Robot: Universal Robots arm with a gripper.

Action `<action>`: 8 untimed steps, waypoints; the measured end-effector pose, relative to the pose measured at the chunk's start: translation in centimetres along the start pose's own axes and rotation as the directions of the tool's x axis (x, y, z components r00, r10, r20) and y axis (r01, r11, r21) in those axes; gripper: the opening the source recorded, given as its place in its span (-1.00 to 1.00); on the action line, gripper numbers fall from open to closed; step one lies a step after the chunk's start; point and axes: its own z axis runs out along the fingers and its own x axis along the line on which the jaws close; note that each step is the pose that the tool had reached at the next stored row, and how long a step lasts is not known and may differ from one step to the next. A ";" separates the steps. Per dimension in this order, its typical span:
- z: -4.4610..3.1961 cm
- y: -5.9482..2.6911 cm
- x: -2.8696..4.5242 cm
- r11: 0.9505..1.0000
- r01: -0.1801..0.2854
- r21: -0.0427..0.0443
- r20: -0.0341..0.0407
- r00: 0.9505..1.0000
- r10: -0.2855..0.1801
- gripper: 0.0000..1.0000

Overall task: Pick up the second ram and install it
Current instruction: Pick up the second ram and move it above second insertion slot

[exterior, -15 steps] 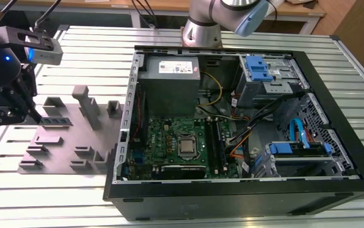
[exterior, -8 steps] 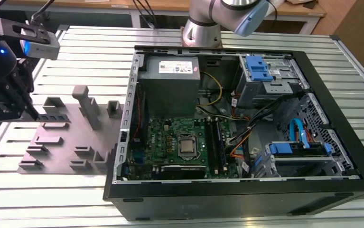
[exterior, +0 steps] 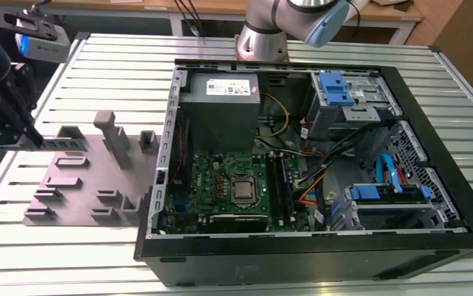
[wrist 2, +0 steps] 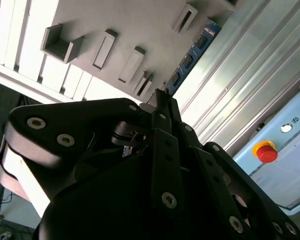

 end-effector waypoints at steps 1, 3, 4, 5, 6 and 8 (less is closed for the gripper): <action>-0.22 0.01 -0.01 1.000 0.000 0.000 0.001 1.000 0.000 -0.79; -0.74 0.04 -0.03 1.000 0.000 0.000 0.002 1.000 0.000 -0.79; -1.02 0.05 -0.04 1.000 0.000 0.000 0.003 1.000 0.000 -0.79; -1.31 0.06 -0.05 1.000 0.000 0.000 0.004 1.000 0.000 -0.79; -1.58 0.07 -0.07 1.000 0.000 0.000 0.004 1.000 0.000 -0.79; -2.14 0.10 -0.09 1.000 0.000 0.000 0.006 1.000 0.000 -0.79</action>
